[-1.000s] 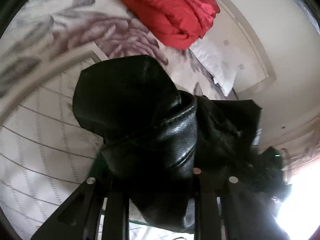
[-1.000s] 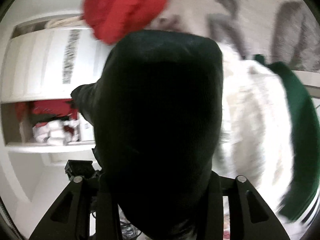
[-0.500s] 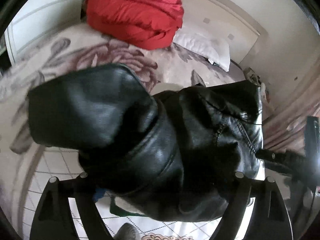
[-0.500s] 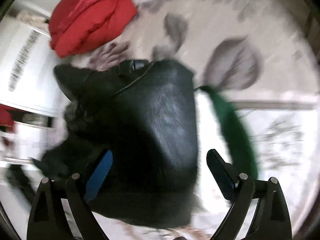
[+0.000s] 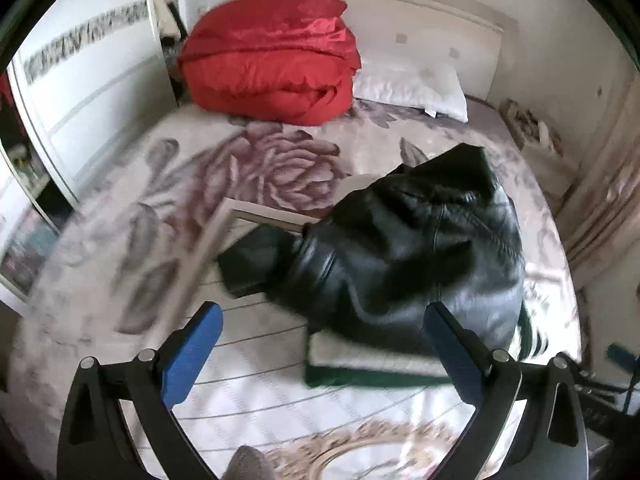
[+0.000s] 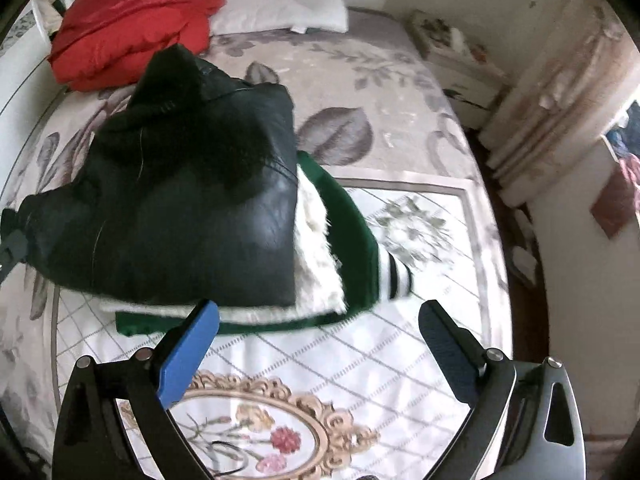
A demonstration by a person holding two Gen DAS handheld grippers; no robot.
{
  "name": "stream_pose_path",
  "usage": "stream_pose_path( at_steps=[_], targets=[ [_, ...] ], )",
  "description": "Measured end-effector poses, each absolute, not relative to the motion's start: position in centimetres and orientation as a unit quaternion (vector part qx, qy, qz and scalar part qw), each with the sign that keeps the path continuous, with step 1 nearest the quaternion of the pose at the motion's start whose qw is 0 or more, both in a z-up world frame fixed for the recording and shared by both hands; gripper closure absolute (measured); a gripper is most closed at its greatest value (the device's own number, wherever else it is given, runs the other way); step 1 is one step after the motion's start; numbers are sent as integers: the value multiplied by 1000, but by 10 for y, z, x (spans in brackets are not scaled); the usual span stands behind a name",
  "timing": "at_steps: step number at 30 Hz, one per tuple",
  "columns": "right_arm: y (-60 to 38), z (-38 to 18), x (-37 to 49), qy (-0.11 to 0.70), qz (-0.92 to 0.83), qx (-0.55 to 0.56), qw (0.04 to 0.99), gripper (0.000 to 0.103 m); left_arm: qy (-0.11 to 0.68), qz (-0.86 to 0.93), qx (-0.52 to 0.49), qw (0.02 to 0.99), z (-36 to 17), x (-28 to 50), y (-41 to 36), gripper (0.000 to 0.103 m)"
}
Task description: Fold large clothes
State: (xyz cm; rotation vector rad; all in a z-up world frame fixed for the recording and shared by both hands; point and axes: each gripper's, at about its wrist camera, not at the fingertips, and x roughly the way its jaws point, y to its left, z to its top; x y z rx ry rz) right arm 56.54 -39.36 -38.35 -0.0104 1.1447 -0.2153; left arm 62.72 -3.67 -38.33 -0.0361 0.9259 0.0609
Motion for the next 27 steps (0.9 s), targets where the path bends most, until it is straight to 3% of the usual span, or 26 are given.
stream_pose_path(
  at_steps=[8, 17, 27],
  targets=[
    [-373, -279, 454, 492, -127, -13, 861, 2, 417, 5, 43, 908, -293, 526, -52, 0],
    [-365, -132, 307, 427, -165, -26, 889, 2, 381, -33, 21, 924, -173, 409, -56, 0],
    [-358, -12, 173, 377, -152, -12, 913, 2, 357, -30, 14, 933, -84, 310, -42, 0]
  ],
)
